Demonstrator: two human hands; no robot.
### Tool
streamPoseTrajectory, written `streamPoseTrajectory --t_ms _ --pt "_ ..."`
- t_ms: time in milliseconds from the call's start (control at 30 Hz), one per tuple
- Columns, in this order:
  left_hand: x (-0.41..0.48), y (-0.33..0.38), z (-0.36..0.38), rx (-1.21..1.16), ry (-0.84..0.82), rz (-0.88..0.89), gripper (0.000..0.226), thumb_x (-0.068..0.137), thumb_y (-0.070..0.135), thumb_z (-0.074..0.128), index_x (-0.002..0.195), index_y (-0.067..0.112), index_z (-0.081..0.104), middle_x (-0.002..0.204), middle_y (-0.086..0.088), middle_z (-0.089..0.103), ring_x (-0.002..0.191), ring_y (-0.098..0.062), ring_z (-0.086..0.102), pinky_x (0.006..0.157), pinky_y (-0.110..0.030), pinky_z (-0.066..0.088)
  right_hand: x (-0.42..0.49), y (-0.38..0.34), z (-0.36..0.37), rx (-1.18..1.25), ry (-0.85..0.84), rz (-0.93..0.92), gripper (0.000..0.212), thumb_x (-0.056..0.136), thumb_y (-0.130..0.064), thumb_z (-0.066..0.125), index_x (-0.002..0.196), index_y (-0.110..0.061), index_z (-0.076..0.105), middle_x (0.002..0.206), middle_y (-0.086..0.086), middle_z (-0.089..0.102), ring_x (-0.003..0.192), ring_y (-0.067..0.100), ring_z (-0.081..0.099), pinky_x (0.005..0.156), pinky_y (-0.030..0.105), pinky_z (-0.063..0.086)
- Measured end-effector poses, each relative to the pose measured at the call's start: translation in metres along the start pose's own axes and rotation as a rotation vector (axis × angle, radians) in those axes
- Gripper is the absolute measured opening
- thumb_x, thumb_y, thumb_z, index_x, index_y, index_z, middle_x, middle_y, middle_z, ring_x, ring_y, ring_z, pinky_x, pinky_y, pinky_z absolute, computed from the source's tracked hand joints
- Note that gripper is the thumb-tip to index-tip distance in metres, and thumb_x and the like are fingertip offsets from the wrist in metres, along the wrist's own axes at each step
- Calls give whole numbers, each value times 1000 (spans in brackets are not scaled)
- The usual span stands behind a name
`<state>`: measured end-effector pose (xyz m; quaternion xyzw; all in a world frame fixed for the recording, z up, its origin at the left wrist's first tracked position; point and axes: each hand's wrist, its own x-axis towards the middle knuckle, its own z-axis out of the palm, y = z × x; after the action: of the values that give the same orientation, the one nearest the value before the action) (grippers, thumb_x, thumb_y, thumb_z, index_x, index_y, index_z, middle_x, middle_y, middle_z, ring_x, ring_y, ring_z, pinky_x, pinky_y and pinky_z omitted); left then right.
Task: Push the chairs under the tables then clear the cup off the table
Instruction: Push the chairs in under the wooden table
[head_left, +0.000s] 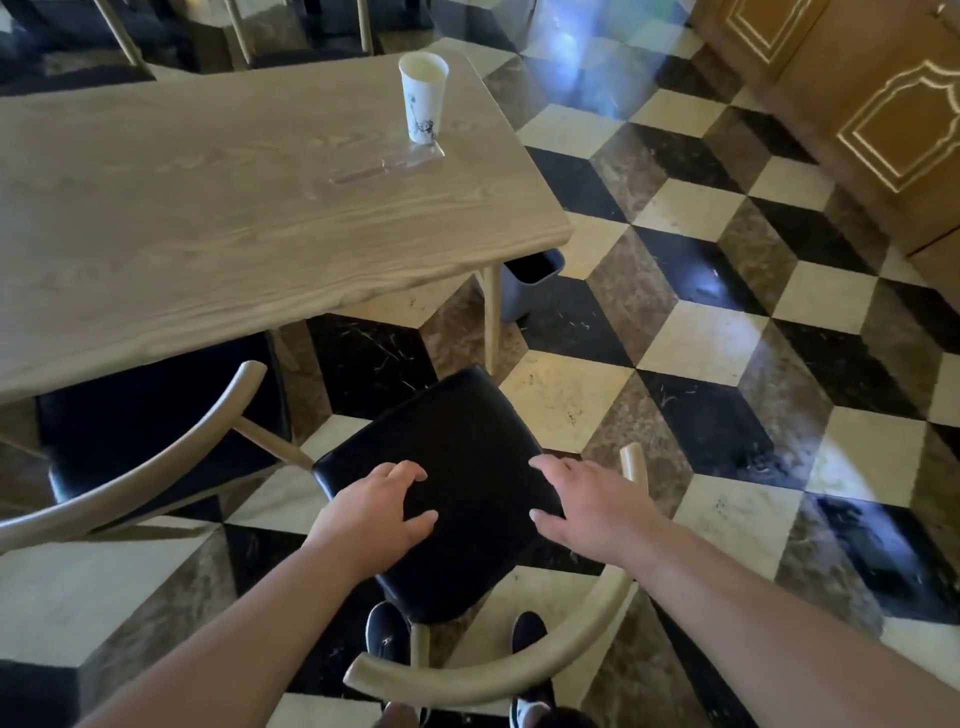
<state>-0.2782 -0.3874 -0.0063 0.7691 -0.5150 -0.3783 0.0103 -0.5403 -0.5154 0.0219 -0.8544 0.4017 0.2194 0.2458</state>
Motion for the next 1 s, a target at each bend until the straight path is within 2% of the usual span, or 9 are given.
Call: streamPoseTrajectory --t_ms 200,333,433,567,667,733,833,900,1000 --pt "-4 10 18 65 -62 32 61 96 61 60 149 40 40 148 14 47 102 -10 61 76 -28 52 9 10 6 -89 -89 1 51 102 -58 53 143 -29 58 130 -4 67 123 20 57 98 42 52" --pt "-14 38 61 14 -81 -58 60 95 61 60 149 40 41 145 13 49 97 -7 63 76 -28 54 11 43 22 -208 -233 -83 55 100 -64 50 141 -29 59 128 -3 68 123 22 56 96 42 51" --pt "-23 58 96 -13 -118 -83 62 95 63 60 149 40 41 144 14 50 104 -10 62 77 -28 51 1 70 27 -272 -308 -139 62 97 -69 51 142 -29 59 128 -1 69 124 24 57 100 42 51" --pt "-30 82 134 -77 -213 -157 72 85 75 62 146 42 43 136 15 56 111 -13 60 86 -32 51 -6 102 31 -320 -357 -240 71 90 -82 50 134 -28 66 128 1 67 133 26 52 119 45 34" --pt "-38 93 149 -93 -370 -199 89 74 90 59 143 35 46 121 11 61 106 -15 60 90 -35 53 -4 113 39 -455 -403 -395 80 77 -96 42 115 -30 66 111 -4 67 117 23 57 124 49 23" --pt "-42 94 152 -90 -413 -222 92 73 90 62 141 29 48 118 6 61 106 -19 61 90 -34 53 -5 112 47 -562 -416 -486 64 81 -87 52 106 -29 61 107 -3 67 112 26 58 121 53 23" --pt "-49 89 151 62 -528 -224 88 71 78 76 139 29 48 126 3 63 112 -23 61 93 -37 52 -9 104 57 -583 -329 -581 20 90 -43 65 102 -29 59 101 -2 65 101 27 60 109 55 39" --pt "-55 86 152 255 -579 -173 68 79 60 76 135 30 51 124 3 65 111 -26 63 92 -41 53 -8 100 57 -581 -326 -584 13 91 -34 66 100 -29 58 97 -3 64 95 25 61 102 51 42" --pt "-59 79 147 303 -518 -118 36 90 40 63 125 32 56 116 4 66 108 -26 64 88 -40 50 -5 97 54 -596 -303 -588 11 93 -35 67 99 -29 61 95 -4 65 94 24 63 96 49 42"
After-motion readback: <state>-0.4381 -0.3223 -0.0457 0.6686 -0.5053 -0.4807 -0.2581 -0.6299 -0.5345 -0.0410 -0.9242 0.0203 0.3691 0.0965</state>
